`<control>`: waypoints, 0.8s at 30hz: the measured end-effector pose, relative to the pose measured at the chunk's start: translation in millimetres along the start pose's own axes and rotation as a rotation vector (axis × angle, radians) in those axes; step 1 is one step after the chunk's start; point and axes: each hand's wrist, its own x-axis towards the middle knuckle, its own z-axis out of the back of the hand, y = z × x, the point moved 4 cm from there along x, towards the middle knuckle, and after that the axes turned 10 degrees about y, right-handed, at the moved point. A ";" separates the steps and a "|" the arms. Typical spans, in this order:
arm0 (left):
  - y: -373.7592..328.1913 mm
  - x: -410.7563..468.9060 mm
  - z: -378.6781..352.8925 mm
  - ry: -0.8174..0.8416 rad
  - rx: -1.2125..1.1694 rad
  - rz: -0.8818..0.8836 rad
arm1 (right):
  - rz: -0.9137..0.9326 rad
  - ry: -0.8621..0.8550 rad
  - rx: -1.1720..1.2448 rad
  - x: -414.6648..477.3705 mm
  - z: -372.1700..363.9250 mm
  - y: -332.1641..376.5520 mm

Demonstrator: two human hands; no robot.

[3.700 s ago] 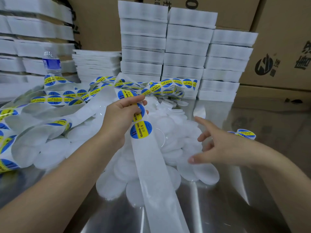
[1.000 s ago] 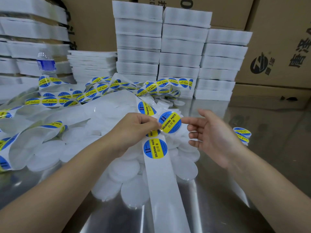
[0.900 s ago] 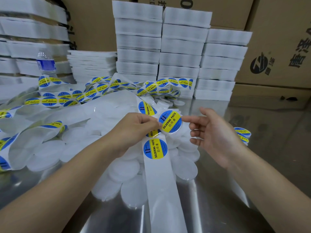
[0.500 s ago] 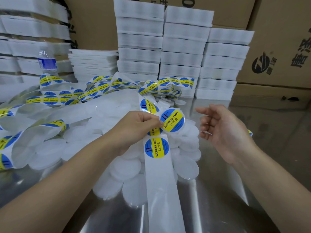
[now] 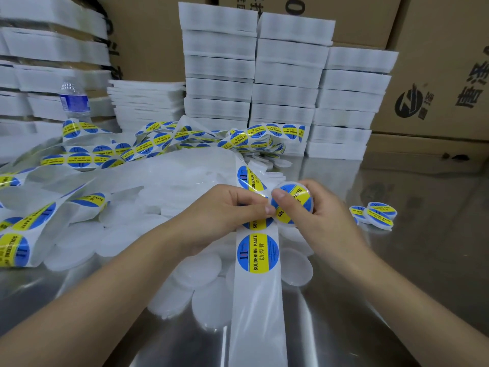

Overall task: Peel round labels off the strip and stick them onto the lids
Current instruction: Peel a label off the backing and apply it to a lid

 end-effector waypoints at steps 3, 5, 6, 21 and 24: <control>-3.1 -2.1 -2.5 0.038 0.019 -0.028 | 0.022 0.006 -0.003 -0.4 -0.9 -0.3; -4.0 -2.6 -2.8 0.049 0.022 -0.042 | 0.034 0.009 0.003 0.3 -0.9 1.0; -3.6 -2.6 -2.6 0.052 0.025 -0.045 | 0.036 0.008 -0.007 0.7 -0.6 1.8; -4.2 -0.7 1.4 0.006 0.045 -0.026 | 0.074 0.039 -0.161 3.4 0.9 -0.8; -4.4 -1.6 1.7 -0.013 0.042 -0.007 | 0.095 0.034 -0.142 3.8 1.3 -0.5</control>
